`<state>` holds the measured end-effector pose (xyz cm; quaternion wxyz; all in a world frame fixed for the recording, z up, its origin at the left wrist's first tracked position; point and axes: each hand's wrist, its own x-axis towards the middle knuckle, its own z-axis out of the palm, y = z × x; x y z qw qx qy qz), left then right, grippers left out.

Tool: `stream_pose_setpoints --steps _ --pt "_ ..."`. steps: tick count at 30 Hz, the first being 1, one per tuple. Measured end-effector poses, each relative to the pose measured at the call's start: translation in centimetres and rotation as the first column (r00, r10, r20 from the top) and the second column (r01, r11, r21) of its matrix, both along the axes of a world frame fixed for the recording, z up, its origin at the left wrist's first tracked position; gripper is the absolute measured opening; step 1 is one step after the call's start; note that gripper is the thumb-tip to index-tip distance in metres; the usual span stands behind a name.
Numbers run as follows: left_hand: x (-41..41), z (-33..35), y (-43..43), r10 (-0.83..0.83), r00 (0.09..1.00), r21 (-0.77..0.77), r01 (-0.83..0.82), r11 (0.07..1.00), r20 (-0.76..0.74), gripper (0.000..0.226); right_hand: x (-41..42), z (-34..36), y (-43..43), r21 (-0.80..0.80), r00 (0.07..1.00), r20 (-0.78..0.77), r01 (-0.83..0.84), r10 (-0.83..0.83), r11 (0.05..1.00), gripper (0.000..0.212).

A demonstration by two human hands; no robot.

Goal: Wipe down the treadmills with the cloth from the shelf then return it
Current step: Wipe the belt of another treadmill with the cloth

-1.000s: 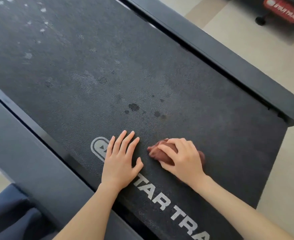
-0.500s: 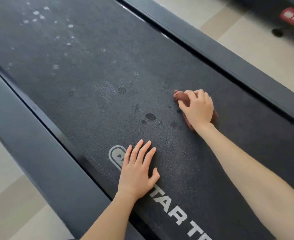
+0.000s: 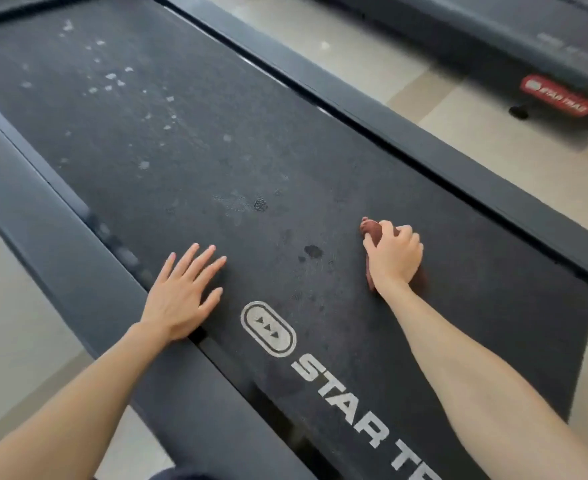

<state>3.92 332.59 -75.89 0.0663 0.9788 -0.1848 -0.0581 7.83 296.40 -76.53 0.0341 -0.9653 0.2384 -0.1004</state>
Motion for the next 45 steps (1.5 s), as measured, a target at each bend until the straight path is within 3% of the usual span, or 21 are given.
stream_pose_setpoints --steps 2,7,10,14,15,17,19,21,22,25,28,30,35,40,45 --pt "0.4 -0.9 0.9 -0.024 0.998 0.030 0.026 0.999 -0.053 0.070 -0.5 -0.1 1.7 -0.005 1.000 -0.003 0.015 -0.015 1.000 0.037" --pt "0.0 -1.8 0.9 -0.014 1.000 -0.016 0.014 1.000 -0.017 0.069 -6.3 0.2 9.6 -0.002 0.942 0.065 -0.329 0.329 0.944 0.032" --pt "0.1 -1.7 0.8 -0.013 1.000 -0.047 0.013 0.999 -0.012 0.070 -12.6 0.0 14.8 0.059 0.821 0.046 -0.572 0.570 0.818 0.031" --pt "0.0 -1.7 0.8 -0.017 1.000 -0.052 0.016 0.999 -0.011 0.073 -17.9 -0.4 11.7 0.008 0.603 0.028 -0.797 0.797 0.603 0.039" --pt "0.1 -1.7 0.8 -0.015 1.000 -0.047 0.015 0.999 -0.004 0.074 -17.5 -0.2 9.8 -0.033 0.614 0.012 -0.789 0.789 0.614 0.038" --pt "0.1 -1.9 0.8 -0.016 1.000 -0.036 0.016 0.999 0.011 0.075 -14.5 0.2 6.0 -0.082 0.779 0.004 -0.624 0.626 0.777 0.035" --pt "0.1 -2.0 0.8 -0.015 1.000 -0.057 0.016 0.998 0.014 0.074 -10.1 0.7 4.0 -0.054 0.968 0.011 -0.250 0.251 0.967 0.036" --pt "0.0 -2.2 0.8 -0.014 1.000 -0.085 0.016 0.996 0.023 0.070 -7.4 0.5 5.0 -0.055 0.999 0.006 0.036 -0.036 0.998 0.041" --pt "0.1 -2.3 0.9 -0.016 1.000 -0.091 0.018 0.996 0.027 0.065 -7.0 0.5 6.5 -0.062 0.998 0.012 0.064 -0.063 0.996 0.041" --pt "0.2 -2.6 1.1 -0.015 0.999 -0.105 0.019 0.994 0.032 0.058 -9.3 0.0 12.9 -0.056 0.978 0.081 -0.190 0.194 0.980 0.036" --pt "0.1 -2.4 1.1 -0.042 0.999 -0.103 0.043 0.994 0.008 0.059 -14.9 -0.1 17.1 -0.013 0.886 0.082 -0.457 0.456 0.889 0.037" --pt "0.4 -2.3 1.6 -0.071 0.997 -0.098 0.070 0.993 -0.007 0.059 -18.8 0.0 16.5 -0.008 0.837 0.066 -0.544 0.543 0.839 0.039" --pt "1.4 -2.5 3.7 -0.208 0.978 -0.065 0.208 0.976 -0.004 0.056 -24.0 0.1 12.9 -0.071 0.833 0.056 -0.546 0.550 0.835 0.036" --pt "1.2 -2.4 3.5 -0.198 0.980 -0.105 0.199 0.974 0.022 0.056 -16.1 0.0 17.2 -0.121 0.871 0.097 -0.470 0.481 0.874 0.031" --pt "1.5 -2.6 3.9 -0.222 0.975 -0.119 0.223 0.967 0.019 0.054 -12.6 0.8 18.5 -0.042 0.888 0.087 -0.450 0.452 0.892 0.034"
